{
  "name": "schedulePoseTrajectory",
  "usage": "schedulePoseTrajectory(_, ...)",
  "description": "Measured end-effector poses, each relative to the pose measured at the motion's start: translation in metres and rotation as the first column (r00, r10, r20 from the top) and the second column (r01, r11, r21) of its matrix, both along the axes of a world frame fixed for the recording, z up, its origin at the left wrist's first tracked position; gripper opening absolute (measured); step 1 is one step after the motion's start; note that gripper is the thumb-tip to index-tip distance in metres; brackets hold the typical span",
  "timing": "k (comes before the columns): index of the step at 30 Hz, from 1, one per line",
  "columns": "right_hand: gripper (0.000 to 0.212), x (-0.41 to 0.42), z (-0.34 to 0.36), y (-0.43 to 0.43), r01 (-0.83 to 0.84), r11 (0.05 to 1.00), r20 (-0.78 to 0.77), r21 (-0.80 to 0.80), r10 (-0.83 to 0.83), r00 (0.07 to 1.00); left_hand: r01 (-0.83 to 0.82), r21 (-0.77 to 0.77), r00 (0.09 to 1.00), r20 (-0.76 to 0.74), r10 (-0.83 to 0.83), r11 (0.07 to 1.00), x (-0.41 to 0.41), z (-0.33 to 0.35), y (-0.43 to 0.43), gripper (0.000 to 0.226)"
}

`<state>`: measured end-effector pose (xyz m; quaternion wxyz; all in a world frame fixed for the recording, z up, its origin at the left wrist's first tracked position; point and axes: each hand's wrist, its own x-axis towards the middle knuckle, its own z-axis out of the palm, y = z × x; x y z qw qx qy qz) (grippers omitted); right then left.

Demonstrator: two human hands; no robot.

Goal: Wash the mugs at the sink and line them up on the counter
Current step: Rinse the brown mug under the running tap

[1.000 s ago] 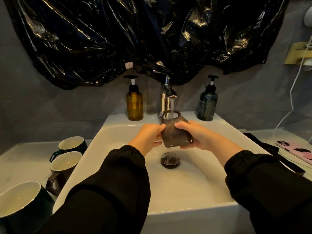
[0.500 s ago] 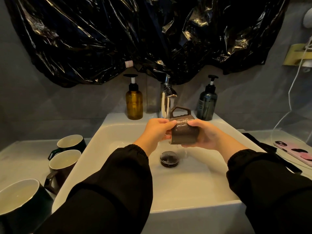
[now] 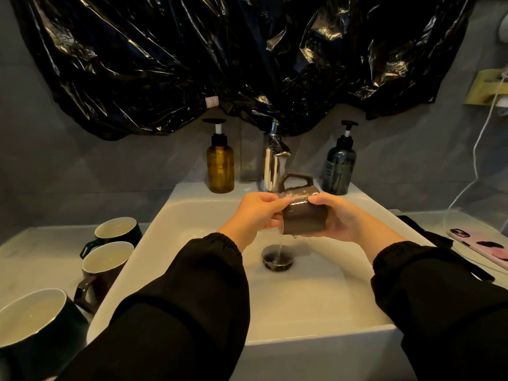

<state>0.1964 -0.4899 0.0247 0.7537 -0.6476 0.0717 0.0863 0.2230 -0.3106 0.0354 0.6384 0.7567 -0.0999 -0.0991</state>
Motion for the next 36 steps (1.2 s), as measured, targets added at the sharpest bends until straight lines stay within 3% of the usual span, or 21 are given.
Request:
schedulePoseTrajectory(4,0.047,0.001,0.003,0.004,0.007,0.998,-0.004,-0.059,-0.007,1.000,-0.015,0.033,0.999,-0.035,0.016,0.999,0.001,0.001,-0.001,0.016)
schedulePoseTrajectory(8,0.045,0.012,0.004,0.019,0.066,0.937,0.013,-0.342,-0.065,0.998,-0.052,0.186,0.977,-0.196,0.089,0.981,0.002,0.005,0.002,0.024)
schedulePoseTrajectory(10,0.050,0.016,0.004,0.027,0.105,0.876,0.053,-0.471,-0.091,0.994,-0.060,0.262,0.971,-0.207,0.117,0.963,0.004,0.005,0.004,0.025)
schedulePoseTrajectory(12,0.055,0.018,0.007,0.034,0.138,0.822,0.108,-0.552,-0.094,0.990,-0.106,0.287,0.980,-0.130,0.149,0.952,0.009,0.003,0.008,0.027)
schedulePoseTrajectory(15,0.065,0.021,0.010,0.041,0.211,0.691,0.245,-0.692,-0.050,0.968,-0.137,0.187,0.986,0.119,0.116,0.973,0.020,0.001,0.016,0.041)
schedulePoseTrajectory(17,0.065,0.020,0.011,0.046,0.239,0.570,0.319,-0.786,0.043,0.947,-0.061,0.133,0.969,0.245,0.027,0.989,0.018,0.003,0.020,0.033)
schedulePoseTrajectory(20,0.067,0.019,0.010,0.049,0.243,0.456,0.347,-0.856,0.158,0.925,-0.004,0.185,0.954,0.294,-0.052,0.983,0.018,-0.001,0.021,0.015)
schedulePoseTrajectory(23,0.059,0.017,0.013,0.054,0.242,0.454,0.349,-0.858,0.168,0.922,-0.036,0.304,0.962,0.267,-0.049,0.952,0.022,-0.004,0.023,0.014)
schedulePoseTrajectory(26,0.062,0.020,0.012,0.057,0.284,0.426,0.390,-0.859,0.185,0.902,-0.003,0.283,0.983,0.176,-0.049,0.959,0.023,-0.003,0.027,0.017)
schedulePoseTrajectory(31,0.095,0.026,0.008,0.056,0.374,0.585,0.521,-0.719,0.097,0.848,-0.050,0.083,0.994,0.098,0.041,0.995,0.025,-0.004,0.030,0.020)
schedulePoseTrajectory(36,0.111,0.023,0.007,0.045,0.191,0.758,0.383,-0.624,0.084,0.920,-0.064,-0.013,0.993,0.102,0.065,0.998,0.027,-0.006,0.034,0.024)
